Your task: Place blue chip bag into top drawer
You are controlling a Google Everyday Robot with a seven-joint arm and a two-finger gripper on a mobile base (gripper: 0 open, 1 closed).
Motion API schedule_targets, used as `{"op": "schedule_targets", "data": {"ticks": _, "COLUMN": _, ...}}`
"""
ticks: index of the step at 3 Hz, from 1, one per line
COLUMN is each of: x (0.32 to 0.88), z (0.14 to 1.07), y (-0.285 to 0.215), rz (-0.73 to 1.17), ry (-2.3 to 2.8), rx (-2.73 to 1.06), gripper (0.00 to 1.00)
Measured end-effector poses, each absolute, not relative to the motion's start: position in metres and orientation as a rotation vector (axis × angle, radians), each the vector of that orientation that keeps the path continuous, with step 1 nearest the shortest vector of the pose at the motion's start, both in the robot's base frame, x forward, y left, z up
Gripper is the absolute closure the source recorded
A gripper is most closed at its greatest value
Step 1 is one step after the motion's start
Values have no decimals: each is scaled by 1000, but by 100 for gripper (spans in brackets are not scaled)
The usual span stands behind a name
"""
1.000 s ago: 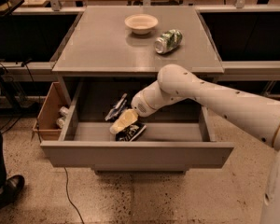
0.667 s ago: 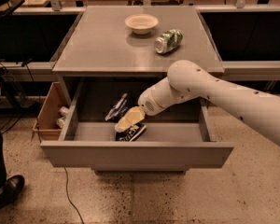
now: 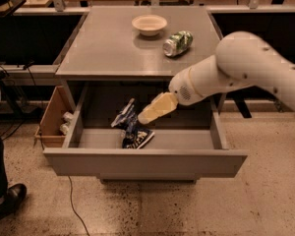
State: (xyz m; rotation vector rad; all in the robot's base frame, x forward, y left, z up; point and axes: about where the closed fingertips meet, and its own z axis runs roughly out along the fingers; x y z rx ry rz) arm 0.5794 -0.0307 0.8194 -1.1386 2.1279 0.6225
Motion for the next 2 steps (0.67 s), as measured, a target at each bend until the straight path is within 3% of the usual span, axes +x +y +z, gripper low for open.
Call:
{"op": "schedule_targets", "data": {"ticks": 1, "x": 575, "z": 881, "y": -51, "rz": 555, "ry": 2065, "rx": -1128, "gripper": 0}}
{"op": "schedule_targets", "data": {"ticks": 2, "x": 576, "z": 886, "y": -51, "rz": 551, "ry": 2058, "rx": -1128, "gripper": 0}}
